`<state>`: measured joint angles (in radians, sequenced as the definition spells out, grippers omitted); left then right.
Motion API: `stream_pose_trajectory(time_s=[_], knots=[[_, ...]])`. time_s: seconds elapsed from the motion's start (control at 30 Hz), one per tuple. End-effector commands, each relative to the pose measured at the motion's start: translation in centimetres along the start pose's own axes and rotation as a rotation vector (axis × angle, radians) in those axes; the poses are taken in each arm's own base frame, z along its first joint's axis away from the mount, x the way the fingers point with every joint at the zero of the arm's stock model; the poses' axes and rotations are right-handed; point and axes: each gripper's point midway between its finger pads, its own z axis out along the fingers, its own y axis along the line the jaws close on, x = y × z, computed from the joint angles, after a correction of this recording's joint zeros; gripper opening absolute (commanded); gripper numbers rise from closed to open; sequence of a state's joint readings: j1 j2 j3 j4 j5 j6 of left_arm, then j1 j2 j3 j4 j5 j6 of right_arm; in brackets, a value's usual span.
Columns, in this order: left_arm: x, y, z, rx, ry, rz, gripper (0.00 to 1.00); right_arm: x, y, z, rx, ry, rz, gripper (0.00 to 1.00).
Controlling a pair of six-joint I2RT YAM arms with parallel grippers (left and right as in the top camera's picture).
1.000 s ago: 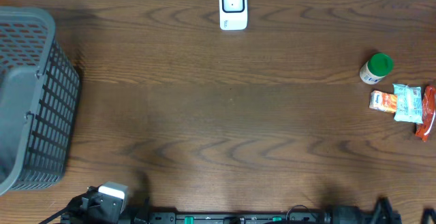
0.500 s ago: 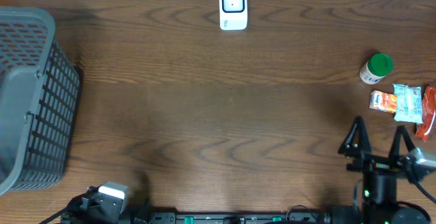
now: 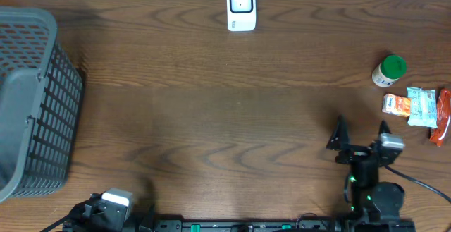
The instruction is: Scan the item barcode
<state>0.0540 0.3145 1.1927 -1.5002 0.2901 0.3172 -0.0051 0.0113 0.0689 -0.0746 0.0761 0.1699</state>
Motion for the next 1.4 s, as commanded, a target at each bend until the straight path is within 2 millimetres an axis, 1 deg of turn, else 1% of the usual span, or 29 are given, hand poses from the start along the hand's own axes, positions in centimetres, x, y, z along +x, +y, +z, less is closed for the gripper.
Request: stream_pose_trajectory(time_s=[0.0, 0.03, 0.07, 0.17, 0.33, 0.43, 1.13, 1.17, 1.23, 1.37], knots=[[-0.1, -0.3, -0.2, 0.015, -0.012, 0.001, 0.93, 1.9, -0.1, 0.3, -0.005, 0.031, -0.047, 0.99], [-0.1, -0.3, -0.2, 0.014, -0.011, 0.001, 0.93, 2.8, -0.2, 0.4, -0.002, 0.048, -0.049, 0.99], [-0.1, -0.3, -0.2, 0.014, -0.011, 0.001, 0.93, 2.9, -0.1, 0.4, -0.007, 0.054, -0.069, 0.99], [-0.1, -0.3, -0.2, 0.014, -0.011, 0.001, 0.93, 2.8, -0.1, 0.4, -0.012, 0.053, -0.103, 0.99], [-0.1, -0.3, -0.2, 0.014, -0.011, 0.001, 0.93, 2.9, 0.3, 0.3, -0.03, 0.056, -0.101, 0.99], [-0.1, -0.3, -0.2, 0.014, -0.011, 0.001, 0.93, 2.8, 0.0, 0.4, -0.016, 0.054, -0.101, 0.99], [-0.1, -0.2, -0.2, 0.007, -0.01, 0.005, 0.93, 2.9, 0.0, 0.4, -0.016, 0.055, -0.101, 0.99], [-0.3, -0.1, -0.2, 0.008, -0.021, 0.007, 0.93, 2.9, 0.0, 0.4, -0.016, 0.054, -0.101, 0.99], [-1.8, -0.3, -0.1, 0.026, -0.081, 0.021, 0.93, 2.9, 0.0, 0.4, -0.016, 0.054, -0.101, 0.99], [-7.2, -0.7, 0.3, 0.079, -0.301, 0.089, 0.93, 2.9, 0.0, 0.4, -0.016, 0.054, -0.101, 0.99]])
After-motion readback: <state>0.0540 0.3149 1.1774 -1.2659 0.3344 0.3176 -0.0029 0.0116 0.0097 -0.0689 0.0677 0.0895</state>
